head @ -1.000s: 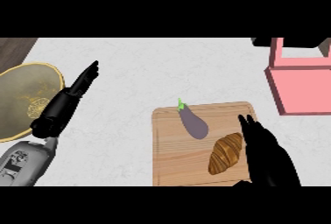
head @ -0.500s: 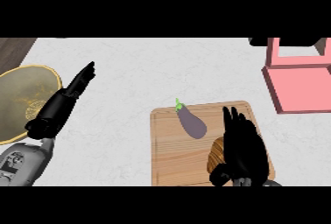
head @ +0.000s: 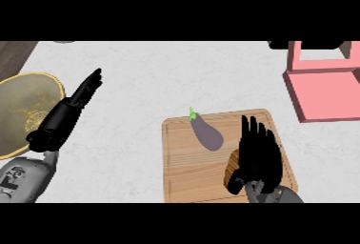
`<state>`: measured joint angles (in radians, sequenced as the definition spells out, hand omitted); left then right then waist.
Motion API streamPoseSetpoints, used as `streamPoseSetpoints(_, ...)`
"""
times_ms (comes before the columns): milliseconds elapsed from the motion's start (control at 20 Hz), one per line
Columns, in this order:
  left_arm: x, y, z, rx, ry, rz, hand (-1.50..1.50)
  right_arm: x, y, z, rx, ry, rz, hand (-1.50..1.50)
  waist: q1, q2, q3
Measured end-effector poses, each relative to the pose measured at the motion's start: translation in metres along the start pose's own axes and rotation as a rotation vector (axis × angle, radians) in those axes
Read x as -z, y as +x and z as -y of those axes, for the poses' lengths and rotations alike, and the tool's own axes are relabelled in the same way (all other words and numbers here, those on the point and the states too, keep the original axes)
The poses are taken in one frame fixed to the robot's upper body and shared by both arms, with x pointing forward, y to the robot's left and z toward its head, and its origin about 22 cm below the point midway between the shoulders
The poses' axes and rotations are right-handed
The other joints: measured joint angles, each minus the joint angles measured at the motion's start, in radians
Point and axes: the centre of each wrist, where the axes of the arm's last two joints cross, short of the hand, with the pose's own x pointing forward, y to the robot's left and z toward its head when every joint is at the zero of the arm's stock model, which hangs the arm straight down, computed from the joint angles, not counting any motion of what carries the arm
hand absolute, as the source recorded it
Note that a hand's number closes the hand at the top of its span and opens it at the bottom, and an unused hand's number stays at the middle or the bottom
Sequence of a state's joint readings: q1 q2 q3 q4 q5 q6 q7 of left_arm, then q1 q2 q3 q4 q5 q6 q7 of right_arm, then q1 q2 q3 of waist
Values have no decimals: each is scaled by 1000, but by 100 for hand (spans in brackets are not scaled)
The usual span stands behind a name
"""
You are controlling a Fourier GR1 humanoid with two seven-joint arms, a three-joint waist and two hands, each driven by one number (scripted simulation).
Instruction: Pick the croissant from the cutting board and place it in the cardboard box
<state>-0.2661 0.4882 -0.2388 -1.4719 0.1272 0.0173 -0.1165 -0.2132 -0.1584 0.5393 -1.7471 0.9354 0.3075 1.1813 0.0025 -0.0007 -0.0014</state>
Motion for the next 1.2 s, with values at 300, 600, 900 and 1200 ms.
streamPoseSetpoints(300,-2,6,-4,6,-2,2,0,3,9,-3,7,20,-1,-150,0,-1,1)
streamPoseSetpoints(600,-3,-1,-2,2,0,-2,0,8,4,-19,-32,46,-49,-150,-3,0,1)
streamPoseSetpoints(900,-7,0,-1,9,0,2,0,15,-4,-31,-55,58,-105,-150,-2,0,1)
streamPoseSetpoints(1200,-12,5,3,1,-1,-3,0,20,-14,-40,-65,84,-105,150,-2,-1,1)
